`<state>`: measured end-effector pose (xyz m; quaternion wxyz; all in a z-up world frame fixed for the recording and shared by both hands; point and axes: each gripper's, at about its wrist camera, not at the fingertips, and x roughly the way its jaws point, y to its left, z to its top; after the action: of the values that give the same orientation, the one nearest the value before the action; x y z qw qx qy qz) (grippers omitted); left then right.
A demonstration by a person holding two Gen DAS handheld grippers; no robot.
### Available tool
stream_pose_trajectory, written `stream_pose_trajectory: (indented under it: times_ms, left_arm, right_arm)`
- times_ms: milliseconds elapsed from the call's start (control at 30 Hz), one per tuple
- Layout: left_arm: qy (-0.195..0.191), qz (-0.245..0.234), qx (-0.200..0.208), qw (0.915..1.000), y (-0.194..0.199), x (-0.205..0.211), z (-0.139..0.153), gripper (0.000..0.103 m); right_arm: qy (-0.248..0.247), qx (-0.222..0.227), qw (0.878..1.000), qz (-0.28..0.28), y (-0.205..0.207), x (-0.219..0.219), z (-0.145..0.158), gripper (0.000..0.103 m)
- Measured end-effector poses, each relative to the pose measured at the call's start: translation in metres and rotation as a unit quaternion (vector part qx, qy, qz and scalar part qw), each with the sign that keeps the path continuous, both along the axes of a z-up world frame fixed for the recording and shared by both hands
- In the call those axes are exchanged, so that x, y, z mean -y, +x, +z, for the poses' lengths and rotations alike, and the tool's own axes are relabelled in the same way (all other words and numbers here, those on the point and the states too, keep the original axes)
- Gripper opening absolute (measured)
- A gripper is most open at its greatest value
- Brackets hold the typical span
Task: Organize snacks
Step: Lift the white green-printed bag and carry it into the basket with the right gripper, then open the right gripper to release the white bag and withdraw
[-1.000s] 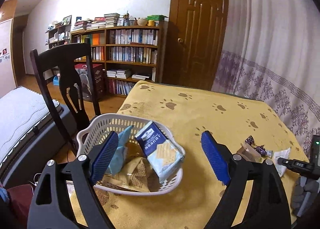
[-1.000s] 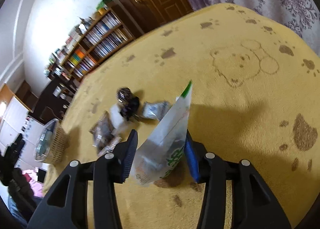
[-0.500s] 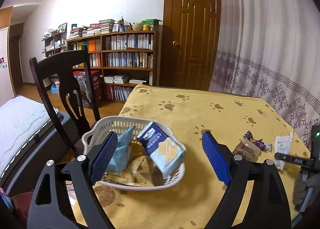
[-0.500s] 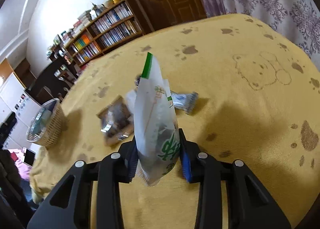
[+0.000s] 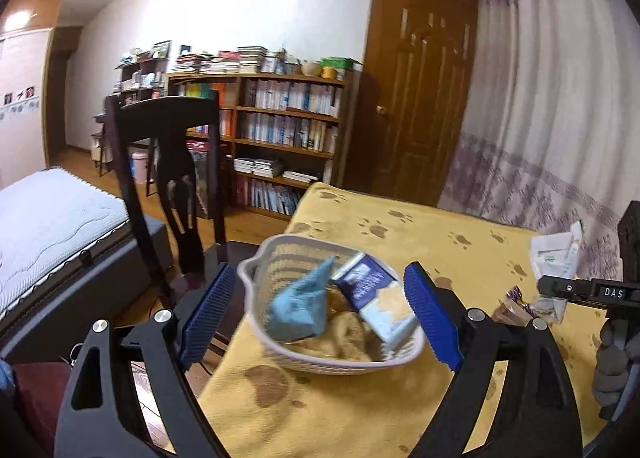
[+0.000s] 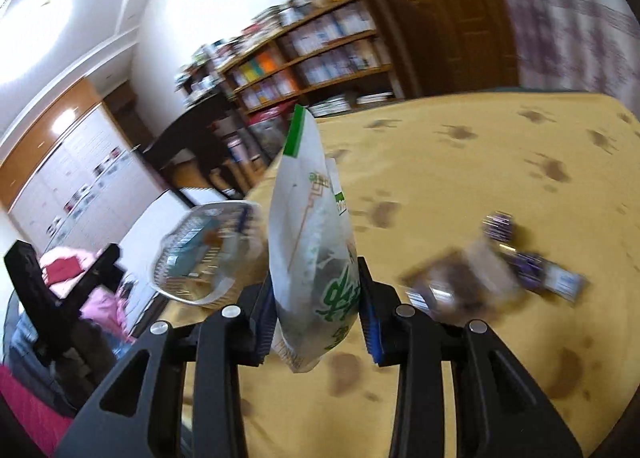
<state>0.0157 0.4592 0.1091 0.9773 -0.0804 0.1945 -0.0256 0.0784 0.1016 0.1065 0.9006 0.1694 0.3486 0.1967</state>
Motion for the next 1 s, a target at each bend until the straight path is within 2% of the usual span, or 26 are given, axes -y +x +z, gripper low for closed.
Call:
stream_pose_trajectory:
  times_ms: [133,233,467,533,633,767,1000]
  left_arm:
    - [0.0,0.025,0.004,0.9997,-0.003,-0.015,-0.005,0.089]
    - [-0.011,0.026,0.004,0.9996,-0.003,-0.023,-0.008,0.089]
    - [-0.035,0.027,0.004,0.999,-0.001,-0.034,-0.011,0.089]
    - [-0.039,0.025,0.002,0.9989,-0.001,-0.035,-0.012,0.089]
    - [-0.04,0.022,0.001,0.999,0.001,-0.033,-0.014,0.089]
    - [-0.037,0.025,-0.006,0.999,0.004,-0.03,-0.017,0.089]
    - [-0.02,0.017,0.001,0.9996,0.0,-0.02,-0.013,0.09]
  right_arm:
    - [-0.008,0.005,0.999,0.053,0.014,-0.056,0.015,0.036]
    - [-0.017,0.002,0.996,0.083,0.025,-0.094,0.019,0.036]
    - [-0.008,-0.031,0.993,0.118,0.061,-0.159,0.015,0.036]
    - [-0.003,-0.045,0.991,0.125,0.077,-0.174,0.011,0.039]
    - [-0.013,-0.059,0.993,0.1,0.094,-0.18,0.003,0.039]
    - [-0.014,-0.067,0.994,0.087,0.096,-0.174,-0.003,0.039]
    - [-0.005,-0.074,0.993,0.092,0.097,-0.17,-0.004,0.039]
